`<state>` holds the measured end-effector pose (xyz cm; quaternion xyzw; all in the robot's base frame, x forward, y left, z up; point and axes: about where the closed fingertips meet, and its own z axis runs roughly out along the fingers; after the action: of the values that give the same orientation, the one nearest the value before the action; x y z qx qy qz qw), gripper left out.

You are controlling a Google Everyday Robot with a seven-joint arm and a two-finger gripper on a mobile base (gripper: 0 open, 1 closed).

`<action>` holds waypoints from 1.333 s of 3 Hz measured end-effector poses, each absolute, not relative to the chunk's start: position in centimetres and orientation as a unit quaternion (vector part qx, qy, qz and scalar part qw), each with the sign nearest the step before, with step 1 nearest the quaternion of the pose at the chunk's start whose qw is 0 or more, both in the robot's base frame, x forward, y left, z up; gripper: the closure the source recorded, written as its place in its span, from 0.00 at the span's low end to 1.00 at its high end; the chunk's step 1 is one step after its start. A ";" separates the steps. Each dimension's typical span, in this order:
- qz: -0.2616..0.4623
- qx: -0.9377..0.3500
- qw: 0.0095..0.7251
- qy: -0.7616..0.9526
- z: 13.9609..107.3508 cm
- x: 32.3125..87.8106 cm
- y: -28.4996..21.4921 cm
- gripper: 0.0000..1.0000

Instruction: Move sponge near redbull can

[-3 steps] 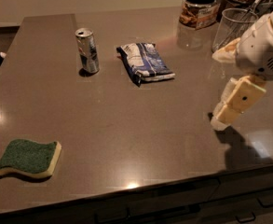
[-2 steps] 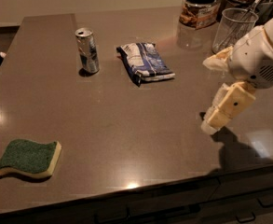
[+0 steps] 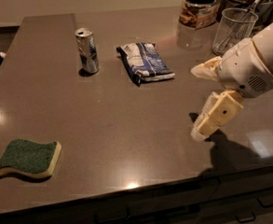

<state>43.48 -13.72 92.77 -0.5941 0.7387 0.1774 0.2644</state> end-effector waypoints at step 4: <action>0.304 -0.593 0.307 0.680 92.3 37.6 -7.3 0.00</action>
Offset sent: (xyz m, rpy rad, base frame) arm -0.0446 0.0439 -0.0088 0.2051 0.0587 0.1067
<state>37.56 -7.26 92.30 -0.5927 0.6797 0.3042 0.3068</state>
